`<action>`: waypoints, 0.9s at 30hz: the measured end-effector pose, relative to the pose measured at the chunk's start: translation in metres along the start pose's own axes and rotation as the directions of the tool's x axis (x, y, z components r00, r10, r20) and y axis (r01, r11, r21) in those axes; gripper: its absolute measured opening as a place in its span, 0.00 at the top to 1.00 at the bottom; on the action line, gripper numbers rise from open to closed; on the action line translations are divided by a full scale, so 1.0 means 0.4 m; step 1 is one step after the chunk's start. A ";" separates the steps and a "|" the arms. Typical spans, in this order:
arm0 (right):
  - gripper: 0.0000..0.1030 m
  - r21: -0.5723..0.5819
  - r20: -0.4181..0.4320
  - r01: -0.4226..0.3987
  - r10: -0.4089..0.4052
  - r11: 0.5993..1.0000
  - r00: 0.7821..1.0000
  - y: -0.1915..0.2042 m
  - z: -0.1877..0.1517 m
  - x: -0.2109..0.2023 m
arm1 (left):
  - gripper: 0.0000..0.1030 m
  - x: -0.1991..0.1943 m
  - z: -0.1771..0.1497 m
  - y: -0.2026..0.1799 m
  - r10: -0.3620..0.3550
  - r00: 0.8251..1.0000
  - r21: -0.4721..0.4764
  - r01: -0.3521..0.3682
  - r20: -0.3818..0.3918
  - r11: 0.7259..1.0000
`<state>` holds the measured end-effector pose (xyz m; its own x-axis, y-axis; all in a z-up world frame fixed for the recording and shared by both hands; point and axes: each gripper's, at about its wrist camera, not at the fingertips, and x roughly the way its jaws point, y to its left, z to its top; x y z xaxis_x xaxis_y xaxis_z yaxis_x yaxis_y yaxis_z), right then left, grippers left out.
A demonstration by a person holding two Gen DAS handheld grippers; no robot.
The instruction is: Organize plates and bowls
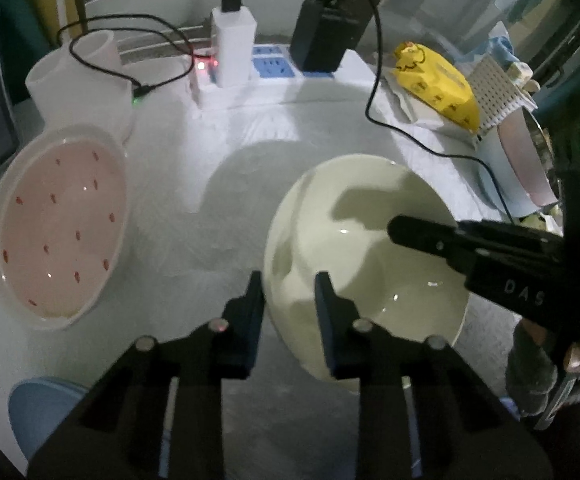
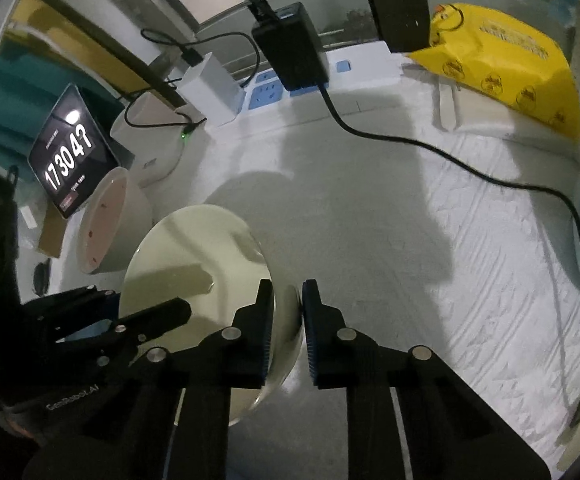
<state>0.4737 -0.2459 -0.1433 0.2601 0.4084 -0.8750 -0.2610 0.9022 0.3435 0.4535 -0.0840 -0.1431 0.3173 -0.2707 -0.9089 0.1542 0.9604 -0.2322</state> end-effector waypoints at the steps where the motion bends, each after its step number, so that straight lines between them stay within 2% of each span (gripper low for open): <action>1: 0.88 -0.019 0.011 0.019 -0.019 1.000 1.000 0.008 -0.002 -0.003 | 0.79 0.000 -0.002 0.000 0.006 1.000 0.005 -0.006 0.007 1.000; 10: 0.89 -0.083 0.083 0.076 -0.069 0.994 0.994 0.038 -0.002 -0.045 | 0.80 -0.024 -0.010 -0.009 0.000 0.998 0.001 0.000 0.057 1.000; 15: 0.89 -0.097 0.125 0.100 -0.087 0.990 0.988 0.058 0.000 -0.088 | 0.80 -0.081 -0.022 -0.031 0.026 0.988 0.028 -0.030 0.155 0.999; 27: 0.89 -0.088 0.220 0.109 -0.087 0.990 0.972 0.108 -0.026 -0.210 | 0.80 -0.197 -0.044 -0.062 0.019 0.961 0.038 -0.031 0.276 0.999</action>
<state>0.4309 -0.2427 -0.0584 0.4800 0.3490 -0.8049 -0.3124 0.9253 0.2149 0.4082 -0.0851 -0.0718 0.5659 -0.2601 -0.7824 0.1799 0.9650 -0.1908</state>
